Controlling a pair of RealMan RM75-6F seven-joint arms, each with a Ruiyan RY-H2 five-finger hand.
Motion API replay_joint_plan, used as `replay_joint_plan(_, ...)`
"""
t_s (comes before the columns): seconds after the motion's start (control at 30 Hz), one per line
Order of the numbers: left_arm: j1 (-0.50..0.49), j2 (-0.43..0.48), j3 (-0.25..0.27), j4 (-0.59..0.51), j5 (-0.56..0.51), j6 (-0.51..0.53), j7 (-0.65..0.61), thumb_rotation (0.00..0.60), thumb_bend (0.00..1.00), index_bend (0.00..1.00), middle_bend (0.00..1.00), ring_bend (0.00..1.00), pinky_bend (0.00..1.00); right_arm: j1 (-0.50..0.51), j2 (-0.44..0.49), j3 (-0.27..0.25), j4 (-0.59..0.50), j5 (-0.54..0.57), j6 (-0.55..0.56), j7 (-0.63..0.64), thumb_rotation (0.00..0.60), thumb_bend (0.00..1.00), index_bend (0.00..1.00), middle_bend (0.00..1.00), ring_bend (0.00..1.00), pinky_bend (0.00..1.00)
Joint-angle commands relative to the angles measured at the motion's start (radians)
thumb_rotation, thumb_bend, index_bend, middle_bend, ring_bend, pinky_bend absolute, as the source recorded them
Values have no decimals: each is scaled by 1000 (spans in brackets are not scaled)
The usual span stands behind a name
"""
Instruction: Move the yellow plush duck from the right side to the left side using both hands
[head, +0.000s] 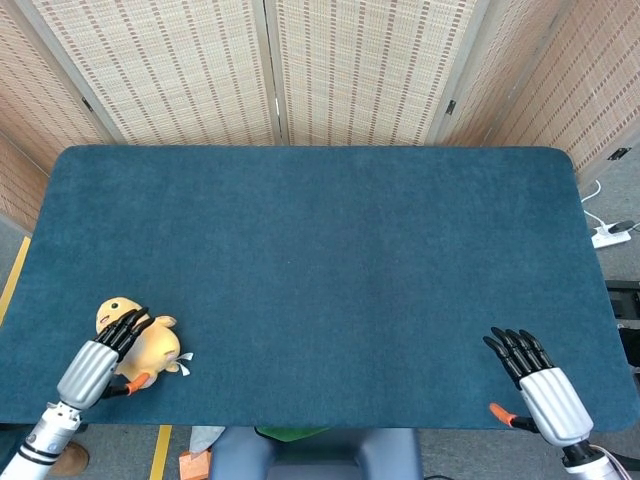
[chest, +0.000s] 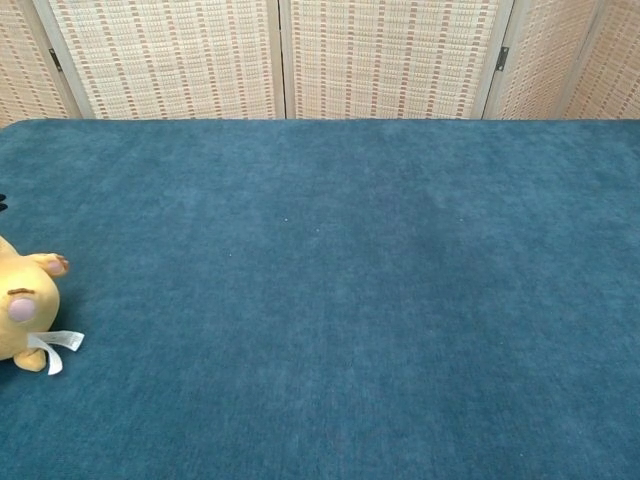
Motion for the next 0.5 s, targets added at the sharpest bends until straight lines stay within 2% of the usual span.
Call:
replay_joint_plan(0.03, 58, 131, 17, -191, -20, 51, 98, 600, 251, 0, 0, 0, 153, -1, 9, 10, -3, -12, 25, 7, 600, 111, 0, 0, 0, 0)
replay_joint_plan(0.27, 194, 275, -15, -458, -206, 109, 345, 600, 259, 0, 0, 0, 129, -23, 15, 88, -56, 36, 102, -108, 600, 110, 0, 0, 0, 0)
replay_joint_plan(0.37, 218, 288, -31, -499, -212, 141, 366, 600, 259, 0, 0, 0, 124, -34, 2, 112, -62, 70, 123, -109, 600, 110, 0, 0, 0, 0)
replay_joint_plan(0.5, 243, 293, -51, -498, -192, 189, 353, 600, 259, 0, 0, 0, 124, -36, 5, 122, -55, 89, 116, -111, 600, 111, 0, 0, 0, 0)
